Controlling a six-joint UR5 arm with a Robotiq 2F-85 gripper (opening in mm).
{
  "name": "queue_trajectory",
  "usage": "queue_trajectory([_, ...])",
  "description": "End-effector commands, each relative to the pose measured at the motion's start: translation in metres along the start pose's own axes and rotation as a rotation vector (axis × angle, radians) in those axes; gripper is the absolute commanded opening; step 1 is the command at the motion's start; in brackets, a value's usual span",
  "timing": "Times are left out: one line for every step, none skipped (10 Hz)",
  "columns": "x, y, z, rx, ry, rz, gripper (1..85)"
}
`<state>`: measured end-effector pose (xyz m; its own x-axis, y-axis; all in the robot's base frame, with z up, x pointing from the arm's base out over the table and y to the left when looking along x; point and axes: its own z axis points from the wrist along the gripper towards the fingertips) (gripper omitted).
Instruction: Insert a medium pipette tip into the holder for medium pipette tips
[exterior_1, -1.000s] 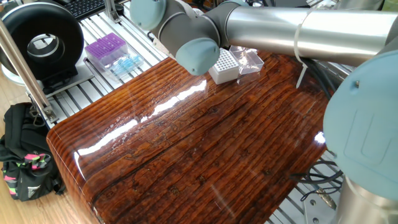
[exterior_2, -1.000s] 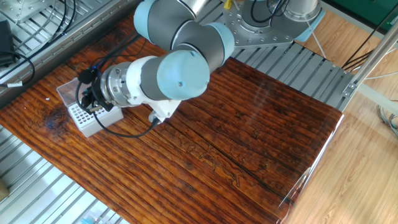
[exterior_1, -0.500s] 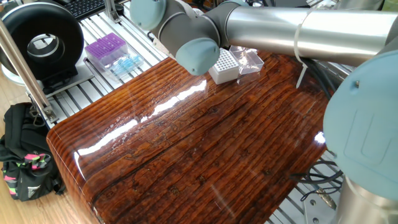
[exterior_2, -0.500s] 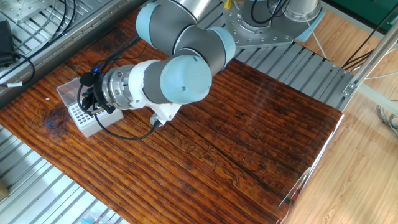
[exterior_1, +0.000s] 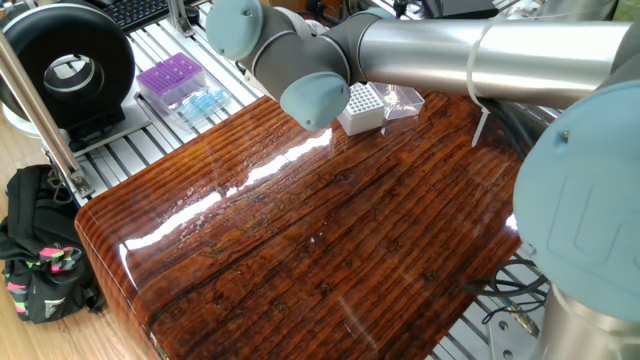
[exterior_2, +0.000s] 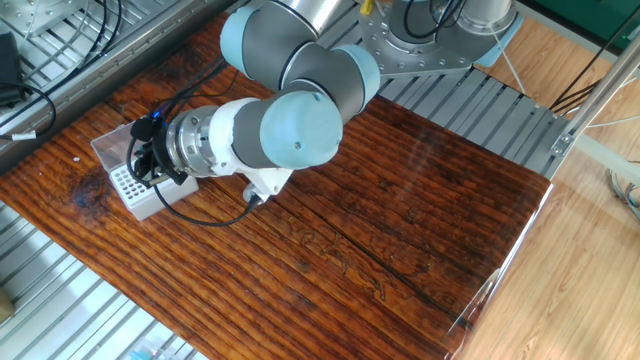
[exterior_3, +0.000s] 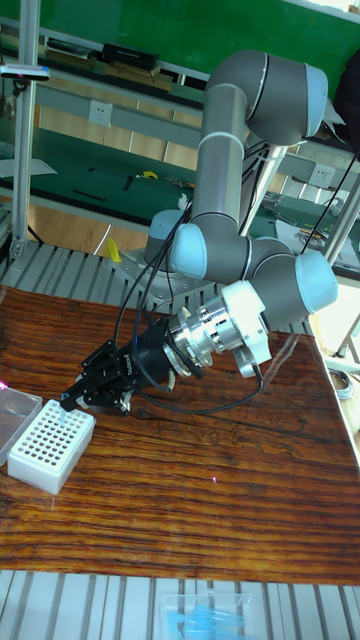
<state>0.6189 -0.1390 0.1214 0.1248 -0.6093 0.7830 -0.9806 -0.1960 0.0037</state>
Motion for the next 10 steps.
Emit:
queue_trajectory([0.000,0.003,0.005,-0.009,0.001,0.000,1.0])
queue_trajectory([-0.002,0.004,0.007,-0.010,-0.003,0.004,1.0])
queue_trajectory([-0.004,0.003,0.008,-0.010,-0.010,0.006,1.0])
queue_trajectory([-0.005,0.003,0.008,-0.011,-0.007,0.007,1.0])
queue_trajectory([-0.007,0.004,0.009,-0.016,-0.013,0.011,1.0])
queue_trajectory([-0.009,0.005,0.009,-0.022,-0.020,0.015,1.0])
queue_trajectory([-0.011,0.006,0.009,-0.024,-0.024,0.018,1.0])
queue_trajectory([-0.011,0.006,0.009,-0.026,-0.022,0.023,1.0])
queue_trajectory([-0.012,0.007,0.009,-0.029,-0.027,0.026,1.0])
queue_trajectory([-0.012,0.006,0.009,-0.026,-0.027,0.028,1.0])
